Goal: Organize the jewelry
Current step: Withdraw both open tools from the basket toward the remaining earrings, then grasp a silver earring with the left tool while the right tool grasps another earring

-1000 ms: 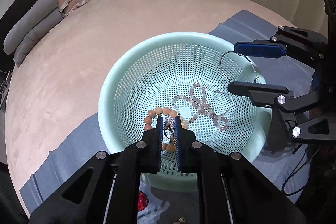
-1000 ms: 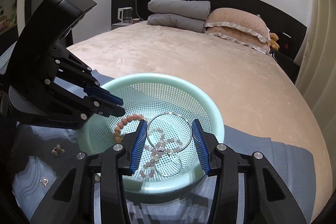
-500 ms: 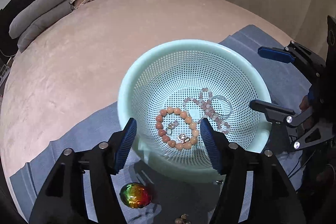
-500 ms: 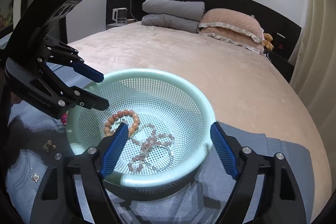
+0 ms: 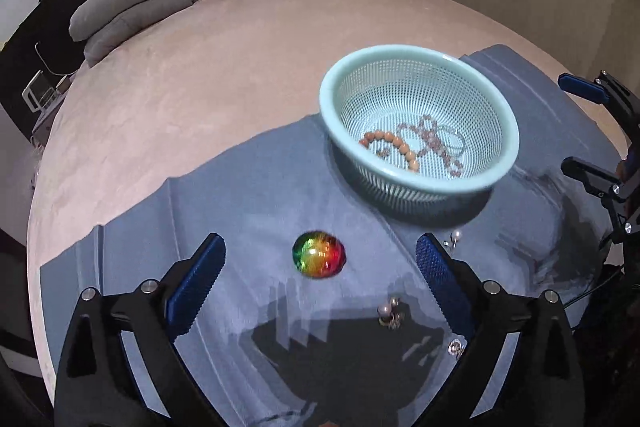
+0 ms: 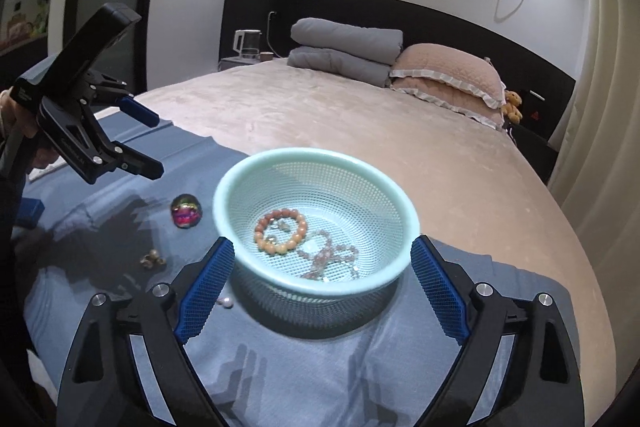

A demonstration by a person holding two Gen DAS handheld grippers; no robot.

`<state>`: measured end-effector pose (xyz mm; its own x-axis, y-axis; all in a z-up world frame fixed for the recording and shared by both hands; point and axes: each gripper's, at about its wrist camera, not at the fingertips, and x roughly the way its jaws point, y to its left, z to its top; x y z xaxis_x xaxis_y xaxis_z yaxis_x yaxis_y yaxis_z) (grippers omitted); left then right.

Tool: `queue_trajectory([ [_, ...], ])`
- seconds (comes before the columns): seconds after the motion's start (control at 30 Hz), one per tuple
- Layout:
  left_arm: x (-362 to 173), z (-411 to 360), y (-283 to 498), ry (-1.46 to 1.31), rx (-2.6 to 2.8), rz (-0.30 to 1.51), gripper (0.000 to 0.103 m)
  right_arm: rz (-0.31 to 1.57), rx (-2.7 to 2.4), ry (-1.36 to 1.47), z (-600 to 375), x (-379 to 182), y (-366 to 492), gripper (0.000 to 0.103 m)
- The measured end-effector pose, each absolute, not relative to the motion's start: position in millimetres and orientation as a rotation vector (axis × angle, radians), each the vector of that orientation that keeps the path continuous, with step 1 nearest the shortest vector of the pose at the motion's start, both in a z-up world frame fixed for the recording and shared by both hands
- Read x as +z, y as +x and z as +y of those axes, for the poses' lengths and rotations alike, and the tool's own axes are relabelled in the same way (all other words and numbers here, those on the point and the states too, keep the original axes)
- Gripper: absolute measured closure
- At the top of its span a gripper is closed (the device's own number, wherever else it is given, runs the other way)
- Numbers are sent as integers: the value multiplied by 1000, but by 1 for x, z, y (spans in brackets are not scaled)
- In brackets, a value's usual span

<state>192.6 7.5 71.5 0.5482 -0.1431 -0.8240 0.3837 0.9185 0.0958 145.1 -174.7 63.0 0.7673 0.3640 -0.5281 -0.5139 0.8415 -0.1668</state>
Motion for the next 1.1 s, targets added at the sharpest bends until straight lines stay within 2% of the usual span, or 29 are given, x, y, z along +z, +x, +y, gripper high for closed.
queue_trajectory([
  [0.2,46,19,167,250,-306,998,9,535,570,-386,-143,46,109,17],
  [0.57,8,10,146,269,-334,1039,9,611,703,-306,-112,5,79,18],
  [0.7,-2,6,148,256,-358,1069,11,623,753,-276,-98,-11,73,21],
  [0.77,-7,5,149,250,-369,1080,16,632,785,-247,-93,-17,72,25],
  [0.83,-12,3,152,234,-390,1101,30,642,804,-232,-87,-24,72,29],
  [0.9,-18,2,153,232,-402,1122,37,643,809,-227,-82,-29,75,36],
  [1.0,-22,0,156,232,-406,1122,40,656,813,-212,-75,-35,78,41],
  [1.03,-21,1,157,218,-414,1121,47,665,813,-211,-72,-36,80,46],
  [1.1,-22,2,160,207,-403,1125,55,691,818,-212,-69,-40,81,55],
])
